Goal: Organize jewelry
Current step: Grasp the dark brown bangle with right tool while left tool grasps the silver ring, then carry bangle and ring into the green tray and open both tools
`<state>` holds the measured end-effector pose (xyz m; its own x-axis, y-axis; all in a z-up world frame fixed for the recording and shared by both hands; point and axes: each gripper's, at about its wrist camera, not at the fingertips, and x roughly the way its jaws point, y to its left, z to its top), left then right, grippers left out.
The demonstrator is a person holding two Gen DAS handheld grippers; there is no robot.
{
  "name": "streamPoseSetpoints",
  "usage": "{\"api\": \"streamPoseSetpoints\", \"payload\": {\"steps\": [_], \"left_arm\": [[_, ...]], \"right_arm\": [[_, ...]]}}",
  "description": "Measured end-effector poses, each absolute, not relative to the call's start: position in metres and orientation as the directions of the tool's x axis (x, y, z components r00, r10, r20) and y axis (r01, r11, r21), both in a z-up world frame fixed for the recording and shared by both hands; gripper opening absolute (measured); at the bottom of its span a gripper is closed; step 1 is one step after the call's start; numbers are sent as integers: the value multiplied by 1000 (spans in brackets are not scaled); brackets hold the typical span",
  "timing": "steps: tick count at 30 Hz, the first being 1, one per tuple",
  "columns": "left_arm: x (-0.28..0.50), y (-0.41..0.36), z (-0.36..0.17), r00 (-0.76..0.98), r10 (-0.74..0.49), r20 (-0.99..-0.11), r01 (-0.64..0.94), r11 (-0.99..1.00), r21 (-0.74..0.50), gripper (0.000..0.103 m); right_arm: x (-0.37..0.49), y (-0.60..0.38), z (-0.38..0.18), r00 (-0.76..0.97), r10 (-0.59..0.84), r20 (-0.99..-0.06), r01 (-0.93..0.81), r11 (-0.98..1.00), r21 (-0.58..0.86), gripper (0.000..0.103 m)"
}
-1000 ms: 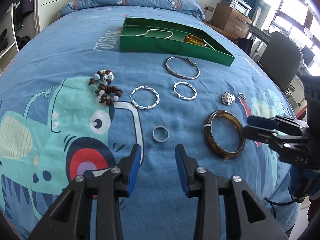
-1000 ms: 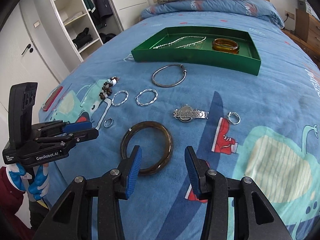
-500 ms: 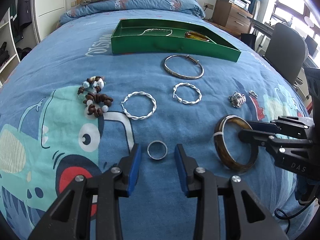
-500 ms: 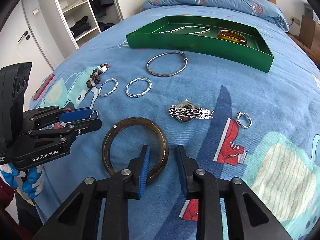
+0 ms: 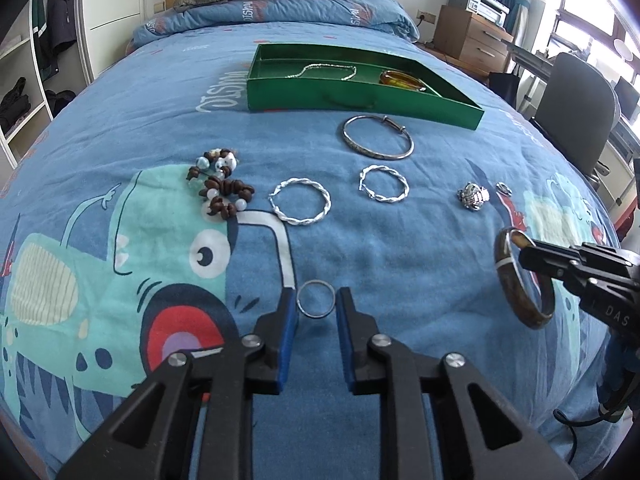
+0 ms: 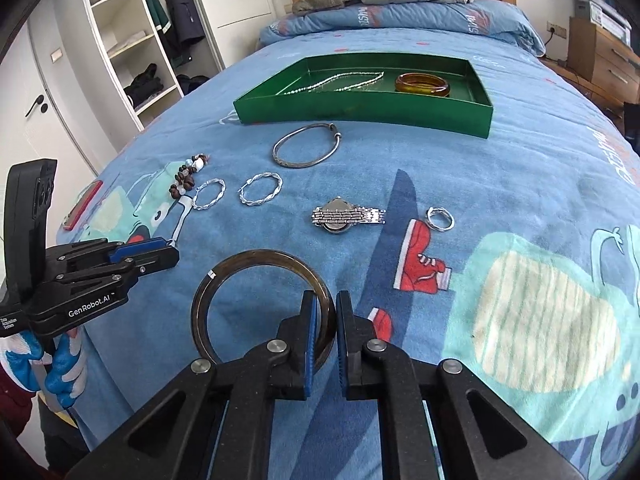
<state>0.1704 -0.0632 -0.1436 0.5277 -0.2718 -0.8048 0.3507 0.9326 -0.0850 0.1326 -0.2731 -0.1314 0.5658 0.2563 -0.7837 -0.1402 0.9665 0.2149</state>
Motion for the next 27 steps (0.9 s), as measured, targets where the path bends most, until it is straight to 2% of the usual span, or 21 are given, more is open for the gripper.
{"api": "streamPoseSetpoints", "payload": {"steps": [27], "left_arm": [[117, 2, -50, 678, -298, -672, 295, 948, -123, 19]], "right_arm": [[46, -321, -43, 749, 132, -649, 24, 974, 225, 9]]}}
